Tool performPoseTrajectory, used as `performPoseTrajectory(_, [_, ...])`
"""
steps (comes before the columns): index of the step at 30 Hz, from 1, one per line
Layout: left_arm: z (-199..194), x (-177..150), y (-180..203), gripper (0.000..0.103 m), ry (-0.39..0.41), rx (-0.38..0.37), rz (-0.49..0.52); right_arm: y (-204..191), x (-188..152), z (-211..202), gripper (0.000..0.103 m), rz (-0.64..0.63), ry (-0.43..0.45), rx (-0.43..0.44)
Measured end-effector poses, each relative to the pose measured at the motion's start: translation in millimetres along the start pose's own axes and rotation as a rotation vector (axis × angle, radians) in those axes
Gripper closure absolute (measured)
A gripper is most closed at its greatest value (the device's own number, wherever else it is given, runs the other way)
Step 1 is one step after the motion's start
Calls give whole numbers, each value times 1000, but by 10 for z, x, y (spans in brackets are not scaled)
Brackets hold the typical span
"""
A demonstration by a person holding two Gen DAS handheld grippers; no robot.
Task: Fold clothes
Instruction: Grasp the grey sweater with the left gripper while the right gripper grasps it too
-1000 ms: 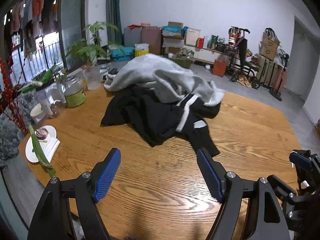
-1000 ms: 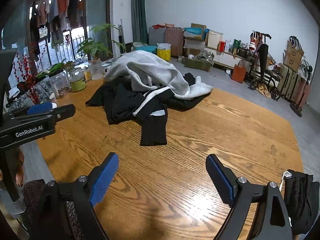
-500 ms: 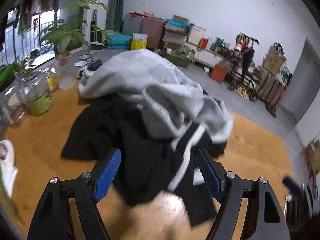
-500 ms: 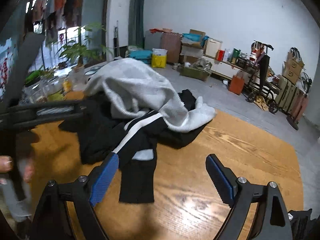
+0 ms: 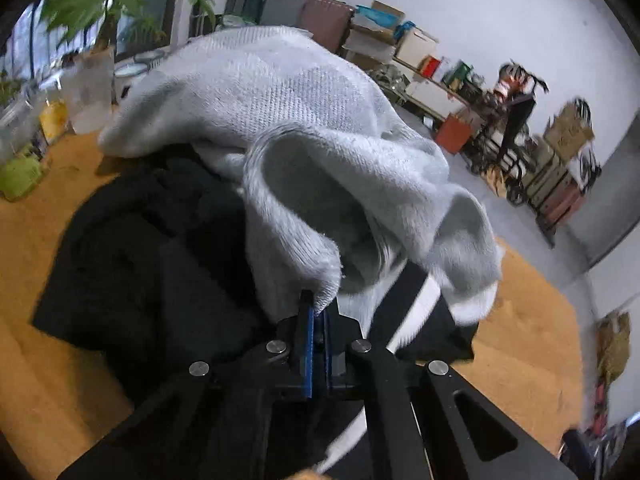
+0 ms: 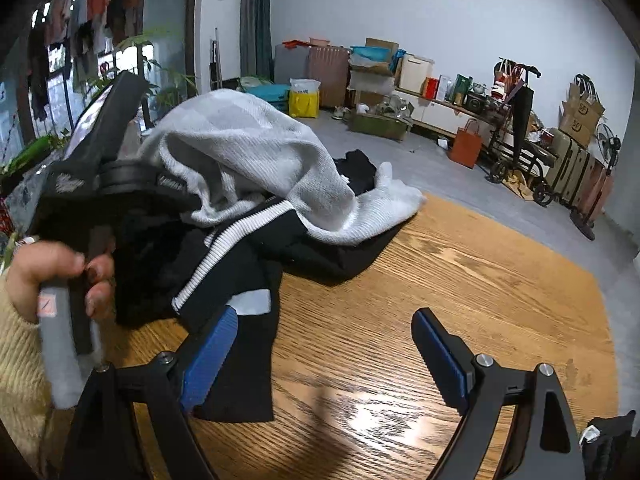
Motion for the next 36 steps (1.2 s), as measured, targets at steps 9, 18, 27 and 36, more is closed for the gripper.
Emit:
performPoseTrajectory(9, [-778,-568,-199,103,-52,-7,-27,102,-136,-293,12,57,-7,0])
performPoseTrajectory(18, [-1615,-819,-401,103,22,11,-56,-99,-151,-780,12,61,15,34])
performPoseTrajectory(27, [-1552,-651,-734,60,2,99,-112,-250,56,-682,12,37,27,44])
performPoseTrajectory(36, [-571,-179,-436,34,-11,71,-70,-221,626,325,11,-67,16,-4])
Point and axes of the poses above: each gripper's, at about its wrist camera, not at the fingertips, and z roughly the way its jaws point, y to its right, x to its top, the point moved 7 cm from there along z, roughly the way its jaws point, and after that the axes turned 2 degrees about -z, right-handed, at the moved point
